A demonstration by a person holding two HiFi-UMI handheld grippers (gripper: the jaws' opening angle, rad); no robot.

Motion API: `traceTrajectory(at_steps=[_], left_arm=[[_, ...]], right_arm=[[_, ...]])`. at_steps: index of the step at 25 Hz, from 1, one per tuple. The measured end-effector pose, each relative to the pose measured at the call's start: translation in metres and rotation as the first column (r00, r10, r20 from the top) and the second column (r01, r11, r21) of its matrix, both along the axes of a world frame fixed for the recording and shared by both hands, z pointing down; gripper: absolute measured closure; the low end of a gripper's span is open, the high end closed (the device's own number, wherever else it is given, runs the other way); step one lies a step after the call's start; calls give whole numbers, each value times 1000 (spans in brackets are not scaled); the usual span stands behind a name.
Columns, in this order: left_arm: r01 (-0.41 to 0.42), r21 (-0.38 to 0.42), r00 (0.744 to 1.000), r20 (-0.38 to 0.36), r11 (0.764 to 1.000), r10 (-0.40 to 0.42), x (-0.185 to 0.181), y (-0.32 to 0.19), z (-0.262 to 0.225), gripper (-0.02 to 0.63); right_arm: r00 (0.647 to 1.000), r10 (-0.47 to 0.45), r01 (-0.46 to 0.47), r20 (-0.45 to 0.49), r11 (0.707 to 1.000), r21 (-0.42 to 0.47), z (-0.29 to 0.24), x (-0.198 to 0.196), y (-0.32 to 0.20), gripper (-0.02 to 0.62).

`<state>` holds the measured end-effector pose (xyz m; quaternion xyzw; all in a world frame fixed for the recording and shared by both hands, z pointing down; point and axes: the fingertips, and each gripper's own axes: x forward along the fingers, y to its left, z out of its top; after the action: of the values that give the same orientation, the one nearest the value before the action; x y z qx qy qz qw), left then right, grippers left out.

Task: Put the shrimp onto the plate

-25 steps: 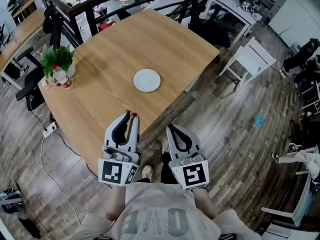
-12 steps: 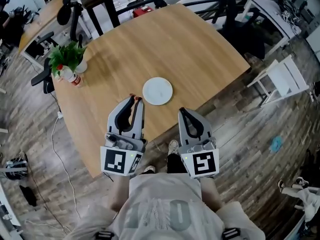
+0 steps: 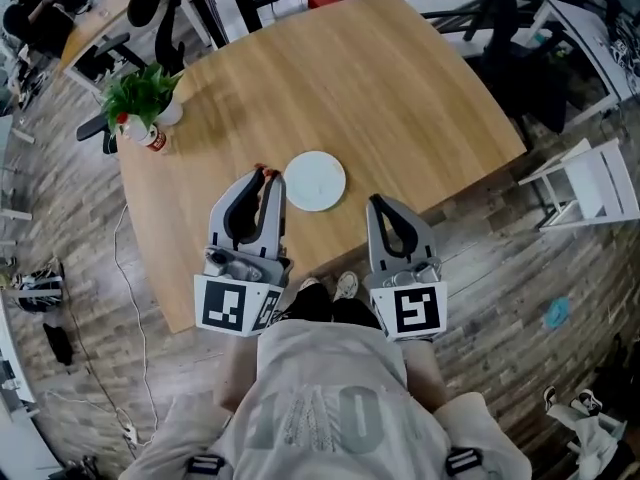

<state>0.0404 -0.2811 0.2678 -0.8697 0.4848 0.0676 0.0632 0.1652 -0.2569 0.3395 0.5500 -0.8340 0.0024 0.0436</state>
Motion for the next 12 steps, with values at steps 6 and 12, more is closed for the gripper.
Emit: traceTrajectory(at_steps=[6,12], left_arm=[[0,-8,1000,21,1000,0,7,-24,1,546],[5,2,1000,1,1000,-5,5,-56,-1,546]], right_arm=[[999,-36,36,12,999,-16,6,-3,-20,575],[999,-47,47,-18,999,-19,3,-5,-44,575]])
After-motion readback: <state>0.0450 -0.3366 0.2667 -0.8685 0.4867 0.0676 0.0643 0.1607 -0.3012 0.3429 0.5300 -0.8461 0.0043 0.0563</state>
